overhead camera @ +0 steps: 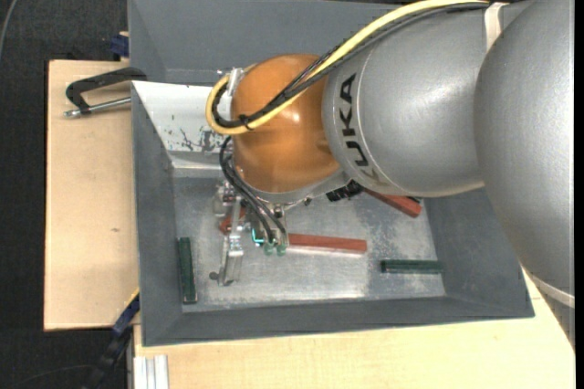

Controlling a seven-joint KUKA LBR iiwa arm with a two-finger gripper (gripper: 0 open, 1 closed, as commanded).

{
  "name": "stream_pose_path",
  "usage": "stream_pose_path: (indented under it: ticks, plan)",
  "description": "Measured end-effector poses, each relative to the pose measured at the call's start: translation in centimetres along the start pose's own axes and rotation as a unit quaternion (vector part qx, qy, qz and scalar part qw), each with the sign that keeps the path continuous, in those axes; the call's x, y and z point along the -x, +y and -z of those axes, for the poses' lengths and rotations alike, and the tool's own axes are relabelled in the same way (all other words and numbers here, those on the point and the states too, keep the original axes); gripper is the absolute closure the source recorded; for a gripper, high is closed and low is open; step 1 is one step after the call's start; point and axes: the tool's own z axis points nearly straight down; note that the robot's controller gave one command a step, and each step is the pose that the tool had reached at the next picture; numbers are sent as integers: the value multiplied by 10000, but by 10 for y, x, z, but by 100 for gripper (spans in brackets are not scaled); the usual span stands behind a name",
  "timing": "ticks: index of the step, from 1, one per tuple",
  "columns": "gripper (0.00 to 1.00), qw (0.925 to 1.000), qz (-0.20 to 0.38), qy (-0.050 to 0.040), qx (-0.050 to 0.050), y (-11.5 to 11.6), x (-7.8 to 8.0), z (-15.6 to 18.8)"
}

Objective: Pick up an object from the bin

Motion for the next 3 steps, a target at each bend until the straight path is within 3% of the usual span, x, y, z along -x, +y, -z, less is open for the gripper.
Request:
stream_pose_path:
  ticks: [1, 2, 3]
  plan:
    - [0, 9964, -852, -28, 6, -38, 44, -101]
    - [100, 9964, -843, -58, 34, -35, 45, -97]
    - [100, 9919, -1266, -91, 15, -105, 36, -19]
